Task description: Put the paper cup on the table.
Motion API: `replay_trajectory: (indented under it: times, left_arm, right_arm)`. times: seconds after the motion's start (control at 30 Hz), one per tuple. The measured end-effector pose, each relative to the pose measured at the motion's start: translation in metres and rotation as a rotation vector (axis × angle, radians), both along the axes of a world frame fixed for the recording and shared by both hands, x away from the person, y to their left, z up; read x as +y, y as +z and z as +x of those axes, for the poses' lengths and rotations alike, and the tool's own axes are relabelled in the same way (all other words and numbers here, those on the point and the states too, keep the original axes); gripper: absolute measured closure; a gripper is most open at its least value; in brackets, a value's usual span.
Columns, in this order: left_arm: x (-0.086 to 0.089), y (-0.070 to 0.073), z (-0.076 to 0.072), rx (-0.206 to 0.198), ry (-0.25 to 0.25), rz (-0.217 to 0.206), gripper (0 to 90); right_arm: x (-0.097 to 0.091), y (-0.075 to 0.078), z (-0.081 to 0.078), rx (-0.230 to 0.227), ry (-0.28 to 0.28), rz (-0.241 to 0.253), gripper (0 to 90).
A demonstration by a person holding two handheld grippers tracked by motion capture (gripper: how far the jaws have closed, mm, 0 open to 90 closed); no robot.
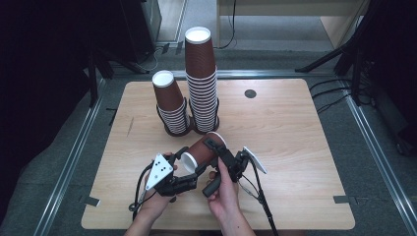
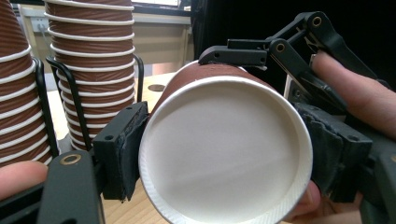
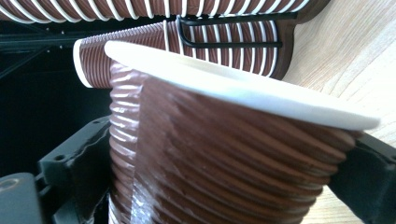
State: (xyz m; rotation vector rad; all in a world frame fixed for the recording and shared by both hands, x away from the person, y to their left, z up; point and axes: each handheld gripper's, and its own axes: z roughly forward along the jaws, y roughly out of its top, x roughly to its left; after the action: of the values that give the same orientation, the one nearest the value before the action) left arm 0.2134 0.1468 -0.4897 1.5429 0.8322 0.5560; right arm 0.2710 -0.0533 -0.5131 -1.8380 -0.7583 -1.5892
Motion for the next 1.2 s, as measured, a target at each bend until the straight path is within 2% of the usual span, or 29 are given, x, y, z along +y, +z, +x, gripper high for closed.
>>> replay_trajectory:
  times: [0.13, 0.23, 0.27, 0.33, 0.37, 0.4, 0.43, 0.47, 0.5, 0.53, 0.57, 0.6, 0.63, 0.67, 0.7, 0.73, 0.83, 0.87, 0.9, 0.93, 0.97, 1.0, 1.03, 1.07, 1.1, 1.13, 1.17, 1.2]
  left_arm:
    - [0.000, -0.001, 0.001, 0.005, -0.003, 0.007, 22.6]
    - [0.000, -0.001, 0.000, 0.009, -0.014, -0.003, 22.3]
    - [0.001, -0.001, 0.000, 0.017, -0.001, -0.005, 21.9]
    - [0.001, -0.001, 0.001, 0.022, 0.007, -0.003, 13.4]
    - [0.002, -0.001, 0.001, 0.030, 0.010, -0.004, 13.4]
    - [0.003, -0.001, 0.002, 0.039, 0.009, -0.009, 11.1]
    - [0.004, -0.001, 0.002, 0.046, 0.008, -0.011, 7.1]
    - [0.005, -0.001, 0.002, 0.052, 0.006, -0.014, 7.1]
    - [0.006, -0.001, 0.003, 0.060, 0.000, -0.015, 2.4]
    - [0.007, 0.000, 0.003, 0.066, 0.002, -0.015, 1.9]
    - [0.009, 0.000, 0.004, 0.064, 0.003, -0.016, 1.9]
    - [0.010, 0.001, 0.004, 0.065, 0.008, -0.021, 1.9]
    - [0.012, 0.001, 0.005, 0.066, 0.013, -0.026, 1.2]
    - [0.014, 0.001, 0.006, 0.068, 0.018, -0.031, 1.2]
    - [0.016, 0.002, 0.006, 0.070, 0.024, -0.033, 1.2]
    - [0.018, 0.001, 0.007, 0.086, 0.029, -0.038, 1.1]
    - [0.020, -0.002, 0.009, 0.109, 0.029, -0.027, 0.0]
    - [0.021, -0.004, 0.009, 0.115, 0.033, -0.021, 0.0]
    - [0.022, -0.005, 0.009, 0.120, 0.037, -0.012, 0.0]
    - [0.023, -0.006, 0.010, 0.124, 0.045, -0.014, 0.0]
    - [0.025, -0.008, 0.011, 0.125, 0.060, -0.011, 0.0]
    - [0.025, -0.008, 0.011, 0.125, 0.060, -0.011, 0.0]
    - [0.027, -0.008, 0.011, 0.128, 0.069, -0.013, 0.0]
    - [0.028, -0.009, 0.012, 0.129, 0.076, -0.016, 0.0]
    - [0.030, -0.009, 0.012, 0.131, 0.082, -0.019, 0.0]
    - [0.033, -0.010, 0.012, 0.129, 0.095, -0.016, 0.0]
    - [0.033, -0.010, 0.012, 0.129, 0.095, -0.016, 0.0]
    - [0.035, -0.011, 0.011, 0.131, 0.099, -0.015, 0.0]
  right_arm:
    - [-0.001, 0.002, 0.000, -0.022, 0.013, 0.001, 10.2]
    - [-0.001, 0.004, -0.002, -0.048, -0.005, -0.016, 11.1]
    - [-0.001, 0.005, -0.003, -0.061, -0.016, -0.027, 11.2]
    - [-0.002, 0.006, -0.003, -0.070, -0.026, -0.030, 13.6]
    - [-0.003, 0.007, -0.004, -0.086, -0.040, -0.043, 13.2]
    - [-0.004, 0.009, -0.004, -0.103, -0.055, -0.064, 13.1]
    - [-0.005, 0.012, -0.004, -0.134, -0.083, -0.118, 13.1]
    - [-0.005, 0.012, -0.004, -0.134, -0.083, -0.118, 13.1]
    - [-0.008, 0.015, -0.004, -0.164, -0.098, -0.157, 13.1]
    - [-0.009, 0.016, -0.003, -0.182, -0.108, -0.178, 13.1]
    - [-0.009, 0.016, -0.003, -0.182, -0.108, -0.178, 13.1]
    - [-0.012, 0.018, -0.002, -0.216, -0.131, -0.233, 13.1]
    - [-0.013, 0.020, -0.001, -0.233, -0.141, -0.265, 13.1]
    - [-0.013, 0.020, -0.001, -0.233, -0.141, -0.265, 13.1]
    - [-0.015, 0.022, 0.000, -0.247, -0.151, -0.288, 13.1]
    - [-0.019, 0.024, 0.001, -0.286, -0.174, -0.339, 13.0]
    - [-0.024, 0.028, 0.002, -0.357, -0.200, -0.449, 12.9]
    - [-0.024, 0.028, 0.002, -0.357, -0.200, -0.449, 12.9]
    - [-0.025, 0.029, 0.002, -0.381, -0.205, -0.479, 12.9]
    - [-0.027, 0.031, 0.003, -0.430, -0.212, -0.522, 13.0]
    - [-0.028, 0.032, 0.003, -0.460, -0.213, -0.537, 13.0]
    - [-0.028, 0.032, 0.003, -0.460, -0.213, -0.537, 13.0]
    - [-0.029, 0.034, 0.003, -0.514, -0.211, -0.583, 13.1]
    - [-0.029, 0.034, 0.003, -0.514, -0.211, -0.583, 13.1]
    - [-0.030, 0.035, 0.003, -0.545, -0.209, -0.612, 13.1]
    - [-0.031, 0.036, 0.003, -0.596, -0.203, -0.650, 13.0]
    - [-0.031, 0.036, 0.003, -0.596, -0.203, -0.650, 13.0]
    - [-0.033, 0.037, 0.004, -0.614, -0.201, -0.671, 13.0]
